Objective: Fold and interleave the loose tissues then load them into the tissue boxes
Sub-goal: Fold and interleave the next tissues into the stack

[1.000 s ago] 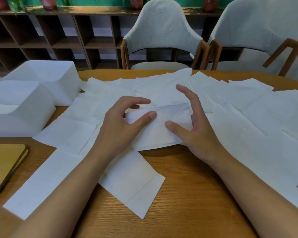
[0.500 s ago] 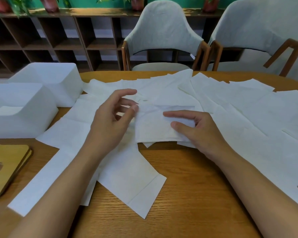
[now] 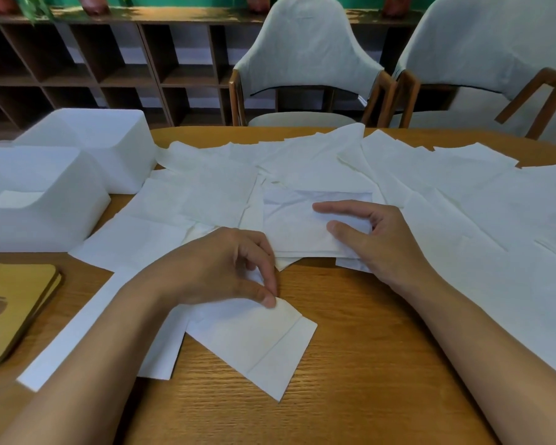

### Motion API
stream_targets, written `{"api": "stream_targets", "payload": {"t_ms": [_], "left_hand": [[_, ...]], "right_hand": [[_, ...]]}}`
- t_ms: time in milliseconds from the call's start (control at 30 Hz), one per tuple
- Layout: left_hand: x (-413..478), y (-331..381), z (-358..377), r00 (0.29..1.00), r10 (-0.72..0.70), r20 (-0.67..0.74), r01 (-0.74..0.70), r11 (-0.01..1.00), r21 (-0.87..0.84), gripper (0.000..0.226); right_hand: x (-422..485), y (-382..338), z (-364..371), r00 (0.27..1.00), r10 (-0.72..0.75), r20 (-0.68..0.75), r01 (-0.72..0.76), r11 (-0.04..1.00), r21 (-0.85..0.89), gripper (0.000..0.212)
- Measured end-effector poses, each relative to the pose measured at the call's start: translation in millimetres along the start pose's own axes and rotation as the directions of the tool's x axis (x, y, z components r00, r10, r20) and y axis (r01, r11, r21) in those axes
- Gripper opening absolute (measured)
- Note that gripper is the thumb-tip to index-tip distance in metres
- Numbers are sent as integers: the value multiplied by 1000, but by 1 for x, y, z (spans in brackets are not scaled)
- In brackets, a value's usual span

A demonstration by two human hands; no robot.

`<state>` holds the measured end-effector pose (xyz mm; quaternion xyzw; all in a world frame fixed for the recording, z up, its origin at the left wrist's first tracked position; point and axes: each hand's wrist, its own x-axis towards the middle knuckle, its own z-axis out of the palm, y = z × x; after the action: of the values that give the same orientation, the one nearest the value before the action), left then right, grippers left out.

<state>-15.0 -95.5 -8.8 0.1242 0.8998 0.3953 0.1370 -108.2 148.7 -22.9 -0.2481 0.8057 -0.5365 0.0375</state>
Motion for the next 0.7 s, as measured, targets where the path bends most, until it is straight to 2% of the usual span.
{"api": "stream_targets", "payload": {"t_ms": [67, 167, 267, 367, 500, 600, 700], "left_hand": [[0, 3, 0, 998, 51, -48, -51, 999, -3, 8], [-1, 10, 0, 966, 117, -229, -124, 992, -16, 11], [4, 15, 5, 907, 108, -406, -144, 988, -58, 17], [12, 15, 15, 855, 108, -507, -166, 984, -70, 16], [18, 14, 21, 825, 91, -558, -202, 969, -141, 23], [15, 12, 11, 843, 28, -537, -154, 969, -191, 28], [9, 8, 1, 843, -18, -538, -101, 976, -191, 21]], "right_hand": [[0, -1, 0, 1000, -11, 3, 11, 1000, -26, 28], [-2, -4, 4, 1000, 4, 25, -4, 1000, -17, 15], [-7, -9, 5, 998, 22, 60, -24, 999, 34, 38], [-8, -12, 7, 995, 12, 96, -18, 998, 65, 32], [-6, -7, 9, 1000, 24, -4, -24, 998, -55, 8], [-5, -7, 4, 998, 32, -59, -32, 999, -5, 9], [-6, -11, 1, 1000, -7, -1, 7, 999, 35, 18]]}}
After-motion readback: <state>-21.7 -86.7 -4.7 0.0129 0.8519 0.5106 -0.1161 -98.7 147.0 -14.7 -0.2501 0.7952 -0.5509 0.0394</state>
